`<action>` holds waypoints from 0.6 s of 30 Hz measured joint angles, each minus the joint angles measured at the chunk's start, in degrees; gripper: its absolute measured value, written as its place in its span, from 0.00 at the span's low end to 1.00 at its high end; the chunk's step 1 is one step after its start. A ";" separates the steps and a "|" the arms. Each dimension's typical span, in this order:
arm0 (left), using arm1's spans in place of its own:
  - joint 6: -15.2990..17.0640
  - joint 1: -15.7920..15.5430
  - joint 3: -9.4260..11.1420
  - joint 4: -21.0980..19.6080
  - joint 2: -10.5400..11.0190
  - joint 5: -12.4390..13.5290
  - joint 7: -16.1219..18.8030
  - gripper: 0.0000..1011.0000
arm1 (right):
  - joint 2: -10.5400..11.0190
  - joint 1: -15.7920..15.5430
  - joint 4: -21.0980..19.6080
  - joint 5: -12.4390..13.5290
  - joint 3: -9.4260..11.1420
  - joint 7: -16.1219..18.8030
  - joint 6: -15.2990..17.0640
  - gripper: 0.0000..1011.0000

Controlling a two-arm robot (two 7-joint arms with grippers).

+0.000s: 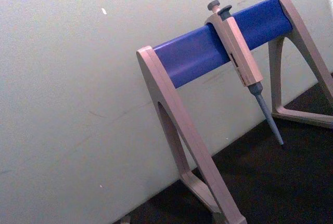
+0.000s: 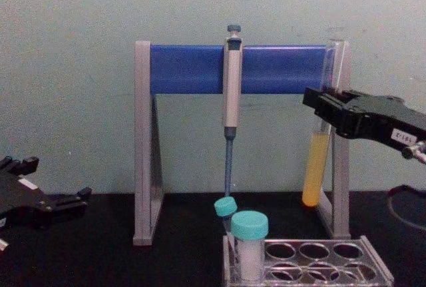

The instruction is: Pick up the test tube from the test tube rack, shake it, then place it back into the test tube rack.

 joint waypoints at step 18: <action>0.00 0.00 0.00 0.00 0.00 0.00 0.00 1.00 | 2.81 -4.31 -5.50 1.69 -0.25 1.48 1.10 0.23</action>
